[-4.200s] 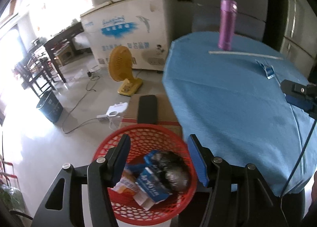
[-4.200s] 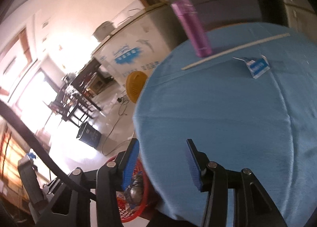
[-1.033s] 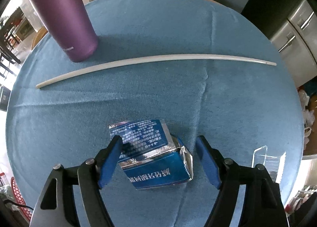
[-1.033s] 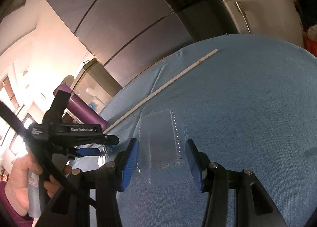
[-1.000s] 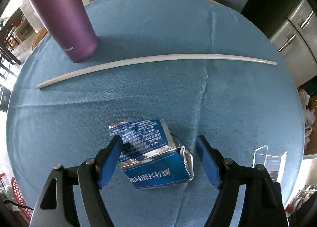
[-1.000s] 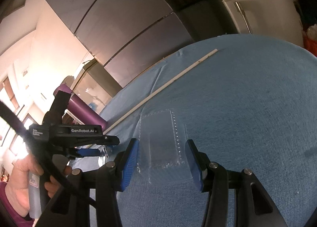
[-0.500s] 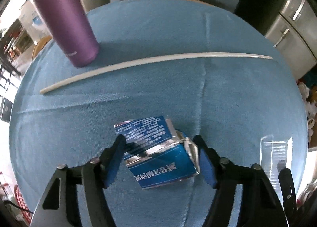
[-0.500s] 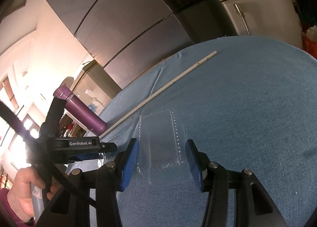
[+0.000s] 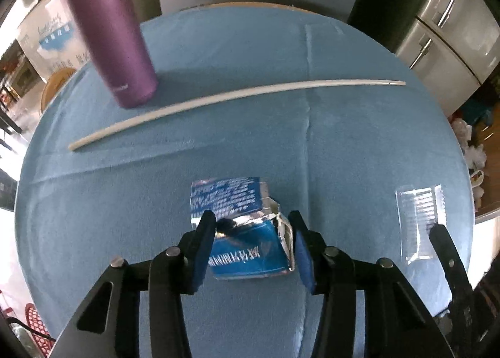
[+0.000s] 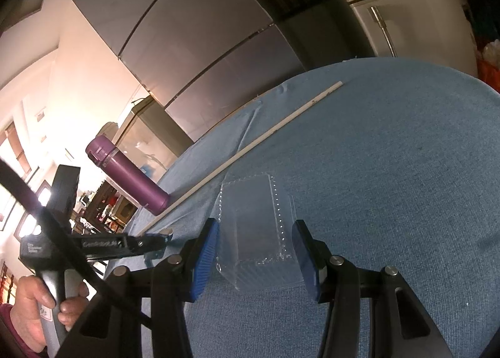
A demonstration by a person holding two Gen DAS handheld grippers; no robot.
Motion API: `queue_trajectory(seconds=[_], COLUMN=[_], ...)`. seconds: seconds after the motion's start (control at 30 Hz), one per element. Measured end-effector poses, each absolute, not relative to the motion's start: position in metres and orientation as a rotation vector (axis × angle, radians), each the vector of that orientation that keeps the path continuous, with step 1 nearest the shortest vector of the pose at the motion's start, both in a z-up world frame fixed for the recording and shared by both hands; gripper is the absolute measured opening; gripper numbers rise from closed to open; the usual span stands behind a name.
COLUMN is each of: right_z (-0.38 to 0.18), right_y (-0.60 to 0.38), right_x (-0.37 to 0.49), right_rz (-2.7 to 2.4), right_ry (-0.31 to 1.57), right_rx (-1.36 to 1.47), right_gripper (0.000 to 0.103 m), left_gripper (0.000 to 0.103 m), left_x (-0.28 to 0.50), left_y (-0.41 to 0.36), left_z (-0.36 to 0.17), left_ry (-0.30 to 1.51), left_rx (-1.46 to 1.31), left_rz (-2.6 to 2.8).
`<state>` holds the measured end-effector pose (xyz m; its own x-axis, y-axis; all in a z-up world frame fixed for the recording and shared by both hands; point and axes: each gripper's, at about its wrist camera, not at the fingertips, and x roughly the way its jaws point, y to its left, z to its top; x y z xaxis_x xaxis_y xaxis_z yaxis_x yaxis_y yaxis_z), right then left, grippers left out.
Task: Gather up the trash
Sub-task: 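Grasp the crumpled blue carton with the left tool while the right tool grasps the clear plastic tray, then lift the blue carton and clear tray and turn toward the red basket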
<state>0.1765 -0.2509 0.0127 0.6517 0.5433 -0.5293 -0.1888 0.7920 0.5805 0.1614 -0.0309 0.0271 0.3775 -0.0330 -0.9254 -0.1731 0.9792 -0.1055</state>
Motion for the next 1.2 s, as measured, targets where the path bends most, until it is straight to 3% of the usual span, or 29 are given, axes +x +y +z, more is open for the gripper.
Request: queue_trajectory(seconds=[0.07,0.13,0.23,0.3,0.33,0.93,1.2], right_z=[0.013,0.012,0.012,0.012,0.012,0.01,0.011], right_y=[-0.252,-0.252,-0.252,-0.253,-0.253,-0.256,-0.256], right_x=[0.177,0.177,0.178,0.178,0.179,0.18,0.178], right_rz=[0.438,0.44,0.443,0.444,0.445,0.449,0.446], right_ry=[0.754,0.756,0.756,0.757,0.759,0.77,0.762], right_rx=[0.514,0.514,0.518,0.521,0.524,0.549,0.548], right_gripper=[0.052,0.052,0.052,0.052,0.052,0.052,0.052], left_gripper=[0.051,0.062,0.067,0.08,0.081,0.081,0.079], left_x=[0.157,0.151,0.144,0.144,0.144,0.172,0.153], left_y=[-0.025,-0.02,-0.019,-0.019,-0.018,-0.04,-0.039], left_z=[0.029,0.033,0.042,0.042,0.041,-0.011,-0.005], left_ry=[1.189,1.165,1.114,1.103,1.1,1.195,1.156], left_rx=[-0.226,-0.246,-0.234,-0.208,-0.2,-0.171,-0.134], left_rz=[0.07,0.05,0.025,0.042,0.063,0.112,0.108])
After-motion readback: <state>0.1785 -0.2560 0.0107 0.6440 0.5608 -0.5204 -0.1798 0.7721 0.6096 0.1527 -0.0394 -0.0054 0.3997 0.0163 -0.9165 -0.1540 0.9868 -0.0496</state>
